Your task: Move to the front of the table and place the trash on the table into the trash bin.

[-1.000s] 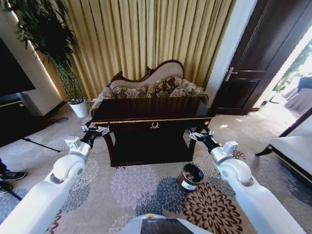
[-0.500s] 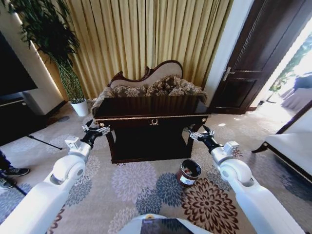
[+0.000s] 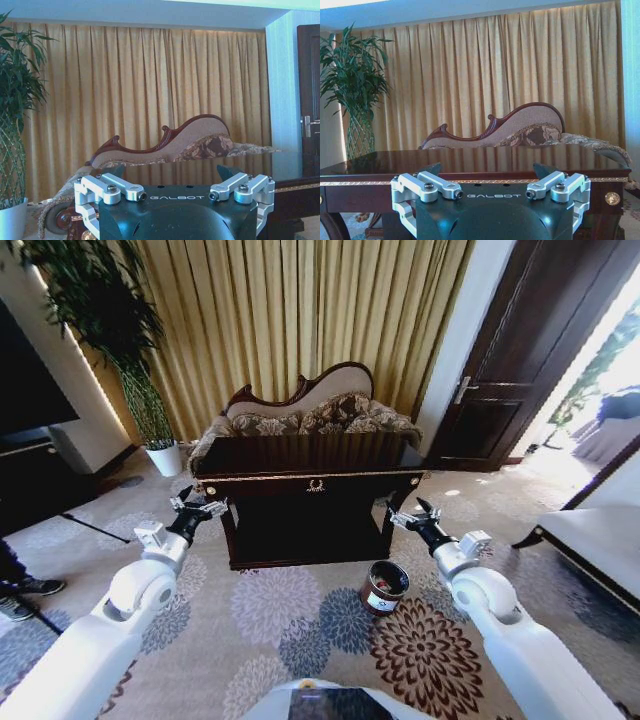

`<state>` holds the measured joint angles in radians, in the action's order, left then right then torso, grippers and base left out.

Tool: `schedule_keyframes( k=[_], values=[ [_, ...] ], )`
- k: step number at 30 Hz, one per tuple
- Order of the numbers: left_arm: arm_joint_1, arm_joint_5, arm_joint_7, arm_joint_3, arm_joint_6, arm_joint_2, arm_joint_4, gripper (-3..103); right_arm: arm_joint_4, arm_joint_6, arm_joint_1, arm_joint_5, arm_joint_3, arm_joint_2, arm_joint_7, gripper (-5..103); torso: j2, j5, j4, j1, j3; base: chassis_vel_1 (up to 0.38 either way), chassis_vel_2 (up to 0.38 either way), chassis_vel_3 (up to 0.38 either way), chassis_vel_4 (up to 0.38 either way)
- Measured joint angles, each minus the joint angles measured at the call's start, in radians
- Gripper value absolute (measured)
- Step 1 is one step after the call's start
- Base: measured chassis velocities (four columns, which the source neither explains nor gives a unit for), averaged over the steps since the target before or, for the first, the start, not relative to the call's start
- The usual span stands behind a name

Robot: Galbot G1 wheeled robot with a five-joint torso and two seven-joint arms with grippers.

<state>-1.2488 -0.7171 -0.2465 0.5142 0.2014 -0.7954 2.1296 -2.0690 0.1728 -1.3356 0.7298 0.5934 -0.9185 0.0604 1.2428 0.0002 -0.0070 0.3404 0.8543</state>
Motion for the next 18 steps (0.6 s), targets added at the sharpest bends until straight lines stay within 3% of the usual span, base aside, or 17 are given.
schedule_keyframes(
  k=[18],
  values=[
    [-0.011,0.002,0.011,0.006,-0.01,-0.005,0.001,100,-0.001,-0.001,-0.002,-0.003,0.001,0.0,-0.001,100,0.0,0.0,0.0,0.0,0.0,0.083,-0.088,-0.085,0.089]
  ],
)
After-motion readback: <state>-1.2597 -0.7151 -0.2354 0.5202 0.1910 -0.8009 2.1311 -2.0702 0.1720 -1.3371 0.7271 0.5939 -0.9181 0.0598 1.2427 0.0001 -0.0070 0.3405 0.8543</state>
